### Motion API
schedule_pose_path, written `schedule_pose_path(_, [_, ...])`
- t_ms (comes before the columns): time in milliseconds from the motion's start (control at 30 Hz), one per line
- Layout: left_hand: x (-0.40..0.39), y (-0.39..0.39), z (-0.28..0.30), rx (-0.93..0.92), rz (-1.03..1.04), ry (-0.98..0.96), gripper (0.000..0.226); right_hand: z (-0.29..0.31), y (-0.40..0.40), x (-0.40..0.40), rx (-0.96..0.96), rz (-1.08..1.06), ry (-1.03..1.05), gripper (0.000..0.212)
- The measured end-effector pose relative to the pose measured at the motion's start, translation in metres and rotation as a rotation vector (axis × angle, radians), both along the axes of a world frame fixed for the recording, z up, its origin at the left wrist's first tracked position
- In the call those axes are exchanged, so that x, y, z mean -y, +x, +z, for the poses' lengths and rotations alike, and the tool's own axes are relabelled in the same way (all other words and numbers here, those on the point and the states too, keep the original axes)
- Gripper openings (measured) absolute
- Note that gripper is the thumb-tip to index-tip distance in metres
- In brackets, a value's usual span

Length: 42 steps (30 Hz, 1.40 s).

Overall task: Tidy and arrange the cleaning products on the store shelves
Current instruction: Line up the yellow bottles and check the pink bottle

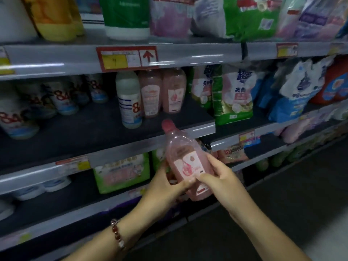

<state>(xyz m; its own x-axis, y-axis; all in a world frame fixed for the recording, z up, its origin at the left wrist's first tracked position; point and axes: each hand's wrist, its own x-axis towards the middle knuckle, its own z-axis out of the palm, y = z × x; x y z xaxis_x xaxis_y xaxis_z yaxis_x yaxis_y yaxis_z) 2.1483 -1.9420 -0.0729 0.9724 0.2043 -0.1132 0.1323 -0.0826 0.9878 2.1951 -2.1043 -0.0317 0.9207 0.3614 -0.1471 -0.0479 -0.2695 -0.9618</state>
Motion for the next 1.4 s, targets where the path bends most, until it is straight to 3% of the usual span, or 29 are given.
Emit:
schedule_pose_path(100, [0.013,0.028,0.006,0.022,0.163,0.065,0.050,-0.004,0.040,0.006,0.019,0.078,0.040,0.047])
schedule_pose_path(333, [0.033,0.084,0.029,0.187,0.412,0.172,0.049,-0.003,0.127,0.001,0.248,0.286,0.092,0.037])
schedule_pose_path(500, [0.029,0.126,0.036,0.344,0.563,0.286,0.060,0.004,0.169,-0.020,0.365,0.289,0.137,0.052])
schedule_pose_path(633, [0.026,0.154,0.036,0.393,0.672,0.439,0.048,-0.002,0.192,-0.036,0.329,0.242,0.230,0.031])
schedule_pose_path(900, [0.024,0.176,0.021,0.327,0.743,0.540,0.049,-0.007,0.209,-0.046,0.335,0.240,0.162,0.027])
schedule_pose_path(1133, [0.019,0.178,0.020,0.335,0.756,0.578,0.044,0.000,0.216,-0.053,0.275,0.306,0.090,0.043])
schedule_pose_path(1400, [0.037,0.157,0.032,-0.004,0.673,0.809,0.047,0.019,0.197,-0.038,0.300,0.418,-0.088,0.041])
